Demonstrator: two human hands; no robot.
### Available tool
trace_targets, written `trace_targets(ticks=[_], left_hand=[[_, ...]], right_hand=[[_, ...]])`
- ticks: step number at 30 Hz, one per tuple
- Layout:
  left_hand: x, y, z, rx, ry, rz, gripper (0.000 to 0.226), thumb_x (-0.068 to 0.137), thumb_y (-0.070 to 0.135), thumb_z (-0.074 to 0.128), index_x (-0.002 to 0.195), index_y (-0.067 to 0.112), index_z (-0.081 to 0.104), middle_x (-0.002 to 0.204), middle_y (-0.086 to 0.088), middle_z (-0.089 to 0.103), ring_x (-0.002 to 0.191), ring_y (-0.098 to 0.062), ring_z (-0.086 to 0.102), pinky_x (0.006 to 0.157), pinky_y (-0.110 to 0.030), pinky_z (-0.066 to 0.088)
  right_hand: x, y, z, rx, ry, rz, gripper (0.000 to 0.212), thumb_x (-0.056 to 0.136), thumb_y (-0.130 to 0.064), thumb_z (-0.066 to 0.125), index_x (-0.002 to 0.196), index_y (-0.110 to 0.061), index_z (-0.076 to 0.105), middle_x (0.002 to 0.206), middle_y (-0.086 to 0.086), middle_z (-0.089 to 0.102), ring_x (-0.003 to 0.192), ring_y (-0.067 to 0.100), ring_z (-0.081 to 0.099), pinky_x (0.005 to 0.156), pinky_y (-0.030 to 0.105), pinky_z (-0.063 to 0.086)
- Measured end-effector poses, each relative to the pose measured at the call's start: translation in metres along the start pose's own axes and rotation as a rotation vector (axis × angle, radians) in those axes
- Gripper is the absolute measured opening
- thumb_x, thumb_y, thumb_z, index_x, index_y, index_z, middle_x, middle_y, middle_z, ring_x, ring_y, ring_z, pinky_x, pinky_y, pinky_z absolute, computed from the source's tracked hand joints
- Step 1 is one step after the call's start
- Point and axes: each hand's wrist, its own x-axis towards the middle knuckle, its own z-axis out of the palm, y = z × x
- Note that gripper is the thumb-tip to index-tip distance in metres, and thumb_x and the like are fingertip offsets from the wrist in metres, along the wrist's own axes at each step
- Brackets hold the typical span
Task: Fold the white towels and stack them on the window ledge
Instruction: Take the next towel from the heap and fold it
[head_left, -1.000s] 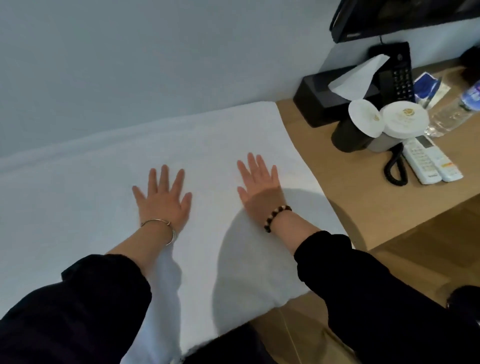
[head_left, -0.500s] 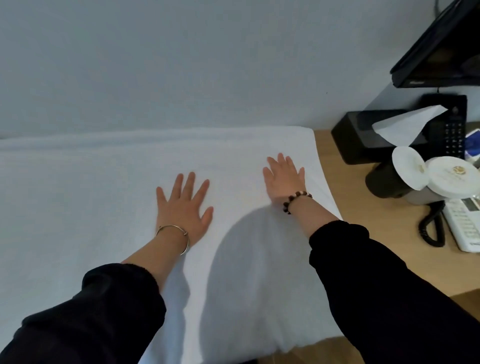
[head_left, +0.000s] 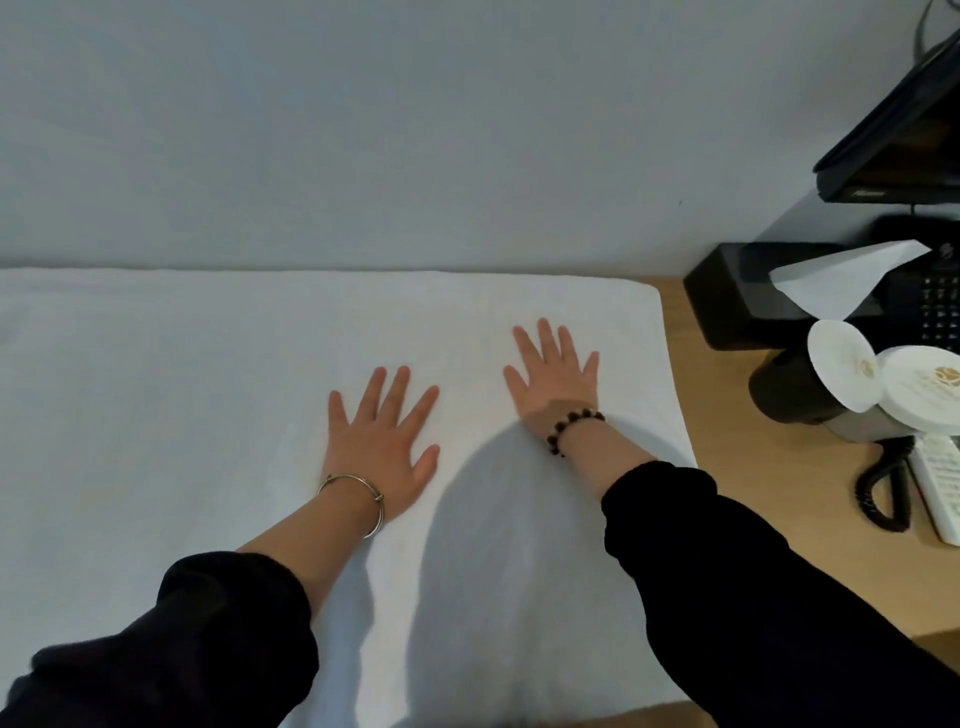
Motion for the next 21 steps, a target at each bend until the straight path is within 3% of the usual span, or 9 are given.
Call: trace_targets(ticks=[5, 8, 10, 12, 14, 16, 19, 21], left_hand=[[0.0, 0.0, 0.002, -0.01, 0.018, -0.002, 0.078, 0.074, 0.059, -0.009, 0.149, 0.038, -0.007, 0.159, 0.0, -0.013, 0.146, -0.025, -0.014, 0.11, -0.06, 0.0], [0.0, -0.002, 0.0, -0.022, 0.008, 0.003, 0.078, 0.075, 0.059, -0.008, 0.149, 0.037, -0.007, 0.159, 0.0, -0.012, 0.146, -0.024, -0.015, 0.11, -0.06, 0.0], [0.0, -0.001, 0.001, -0.015, 0.003, -0.001, 0.078, 0.074, 0.059, -0.01, 0.149, 0.037, -0.011, 0.159, 0.001, -0.015, 0.145, -0.024, -0.017, 0.111, -0.059, -0.001], [0.001, 0.0, 0.001, -0.021, 0.007, -0.001, 0.078, 0.073, 0.059, -0.011, 0.148, 0.037, -0.011, 0.159, 0.001, -0.016, 0.145, -0.024, -0.017, 0.111, -0.059, -0.001], [0.0, 0.0, 0.001, -0.025, 0.008, 0.0, 0.078, 0.073, 0.059, -0.01, 0.149, 0.037, -0.01, 0.159, 0.001, -0.015, 0.145, -0.024, -0.017, 0.112, -0.059, -0.001], [0.0, -0.001, 0.001, -0.026, 0.011, -0.003, 0.078, 0.074, 0.059, -0.01, 0.149, 0.038, -0.011, 0.159, 0.001, -0.015, 0.145, -0.023, -0.017, 0.112, -0.059, -0.001], [0.0, -0.001, 0.0, -0.018, 0.013, -0.003, 0.075, 0.076, 0.059, -0.007, 0.148, 0.038, -0.012, 0.158, 0.001, -0.016, 0.145, -0.023, -0.018, 0.112, -0.059, -0.001], [0.0, -0.001, 0.0, -0.012, 0.017, 0.001, 0.068, 0.086, 0.058, 0.004, 0.149, 0.037, -0.011, 0.158, 0.001, -0.016, 0.145, -0.023, -0.018, 0.112, -0.059, -0.001]], right_hand=[[0.028, 0.056, -0.022, 0.008, 0.044, 0.154, 0.056, 0.101, -0.045, 0.012, 0.151, -0.031, -0.007, 0.159, -0.001, -0.015, 0.146, 0.019, -0.011, 0.117, 0.05, -0.003], [0.034, 0.074, -0.034, 0.019, 0.024, 0.149, 0.061, 0.1, -0.05, 0.019, 0.152, -0.027, -0.004, 0.159, 0.003, -0.014, 0.146, 0.022, -0.011, 0.117, 0.048, -0.002], [0.035, 0.075, -0.041, 0.143, 0.158, 0.288, 0.072, 0.097, -0.052, 0.037, 0.152, -0.019, 0.005, 0.16, 0.008, -0.003, 0.147, 0.027, -0.002, 0.117, 0.046, 0.003], [0.039, 0.078, -0.047, 0.285, 0.258, 0.548, 0.077, 0.092, -0.05, 0.051, 0.149, -0.011, 0.018, 0.156, 0.012, 0.017, 0.143, 0.03, 0.017, 0.115, 0.044, 0.016], [0.045, 0.082, -0.05, 0.451, 0.247, 0.716, 0.069, 0.09, -0.047, 0.057, 0.14, -0.006, 0.033, 0.146, 0.016, 0.036, 0.132, 0.032, 0.037, 0.109, 0.043, 0.032], [0.049, 0.084, -0.053, 0.662, 0.235, 0.744, 0.052, 0.092, -0.037, 0.057, 0.128, -0.003, 0.045, 0.129, 0.014, 0.052, 0.113, 0.031, 0.053, 0.093, 0.038, 0.045], [0.047, 0.086, -0.064, 0.782, 0.166, 0.704, 0.028, 0.097, -0.018, 0.047, 0.122, -0.006, 0.052, 0.12, 0.007, 0.056, 0.108, 0.027, 0.056, 0.079, 0.027, 0.041], [0.051, 0.092, -0.071, 0.755, 0.161, 0.706, 0.018, 0.094, -0.016, 0.042, 0.107, -0.013, 0.054, 0.109, 0.005, 0.056, 0.092, 0.022, 0.056, 0.073, 0.025, 0.04]])
